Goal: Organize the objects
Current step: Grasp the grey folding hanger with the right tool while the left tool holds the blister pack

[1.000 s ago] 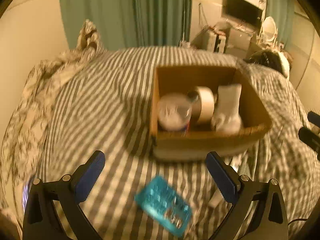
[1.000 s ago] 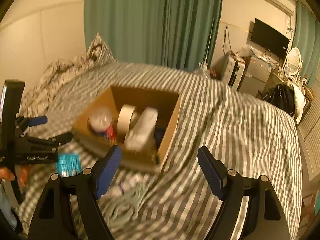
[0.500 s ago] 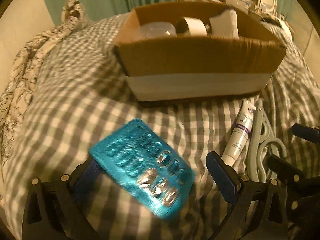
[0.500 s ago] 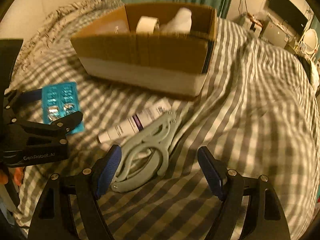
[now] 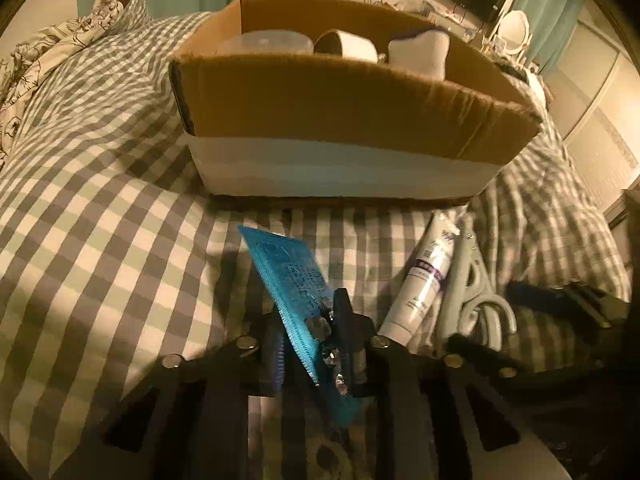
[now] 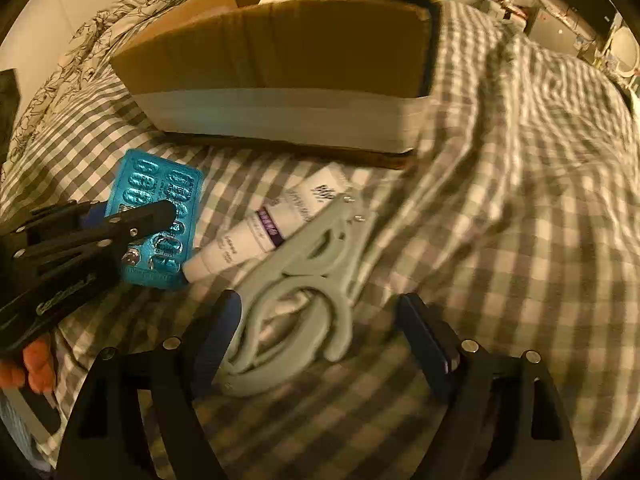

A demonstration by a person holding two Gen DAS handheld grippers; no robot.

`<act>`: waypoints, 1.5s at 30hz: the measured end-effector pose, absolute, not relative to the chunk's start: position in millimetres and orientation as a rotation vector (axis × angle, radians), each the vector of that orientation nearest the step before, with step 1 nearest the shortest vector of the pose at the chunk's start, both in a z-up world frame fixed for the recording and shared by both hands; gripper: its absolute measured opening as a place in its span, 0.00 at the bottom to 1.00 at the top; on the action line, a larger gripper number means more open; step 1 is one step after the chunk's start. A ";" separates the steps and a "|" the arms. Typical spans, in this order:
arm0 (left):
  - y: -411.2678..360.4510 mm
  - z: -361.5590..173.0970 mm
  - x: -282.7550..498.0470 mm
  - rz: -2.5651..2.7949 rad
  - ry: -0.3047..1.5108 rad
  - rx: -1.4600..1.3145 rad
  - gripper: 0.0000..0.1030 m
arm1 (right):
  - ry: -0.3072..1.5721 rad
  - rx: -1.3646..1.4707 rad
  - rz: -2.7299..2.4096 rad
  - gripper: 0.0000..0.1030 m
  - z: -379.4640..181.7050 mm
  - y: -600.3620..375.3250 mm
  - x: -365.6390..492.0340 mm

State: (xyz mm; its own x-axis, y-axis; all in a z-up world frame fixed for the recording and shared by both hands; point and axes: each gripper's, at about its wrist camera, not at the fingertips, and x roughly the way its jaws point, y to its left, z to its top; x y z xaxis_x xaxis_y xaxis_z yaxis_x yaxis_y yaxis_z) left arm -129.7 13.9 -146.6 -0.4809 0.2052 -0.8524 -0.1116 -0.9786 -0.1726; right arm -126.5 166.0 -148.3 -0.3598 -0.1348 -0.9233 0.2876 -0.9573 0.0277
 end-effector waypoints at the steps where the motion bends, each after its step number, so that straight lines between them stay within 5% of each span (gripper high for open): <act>1: 14.5 -144.7 -127.0 2.557 -0.139 -1.479 0.17 | 0.194 1.603 -2.377 0.80 -149.9 164.0 -127.4; 5: 12.8 -128.2 -110.3 2.595 -0.144 -1.411 0.08 | 0.204 1.620 -2.331 0.78 -158.6 154.6 -129.5; 7: 9.8 -119.2 -103.6 2.617 -0.131 -1.381 0.08 | 0.214 1.611 -2.343 0.66 -157.9 152.9 -128.1; 13: -7.3 -96.4 -101.0 2.678 -0.133 -1.328 0.08 | 0.266 1.481 -2.453 0.60 -132.6 153.9 -108.5; 15: -12.3 -93.2 -100.7 2.686 -0.148 -1.326 0.08 | 0.295 1.426 -2.505 0.15 -120.4 154.6 -99.9; 45: -8.0 -5.2 -85.4 2.764 -0.107 -1.051 0.08 | 0.226 1.015 -2.626 0.10 14.6 140.5 -60.2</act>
State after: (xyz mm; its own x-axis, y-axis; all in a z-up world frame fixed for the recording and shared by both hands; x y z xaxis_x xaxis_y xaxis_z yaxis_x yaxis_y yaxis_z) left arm -85.4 -8.0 -5.2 -0.7334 0.1949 -0.6512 -0.1441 -0.9808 -0.1312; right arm -60.2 140.5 14.6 -0.6983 -0.2339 -0.6765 0.3461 -0.9376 -0.0331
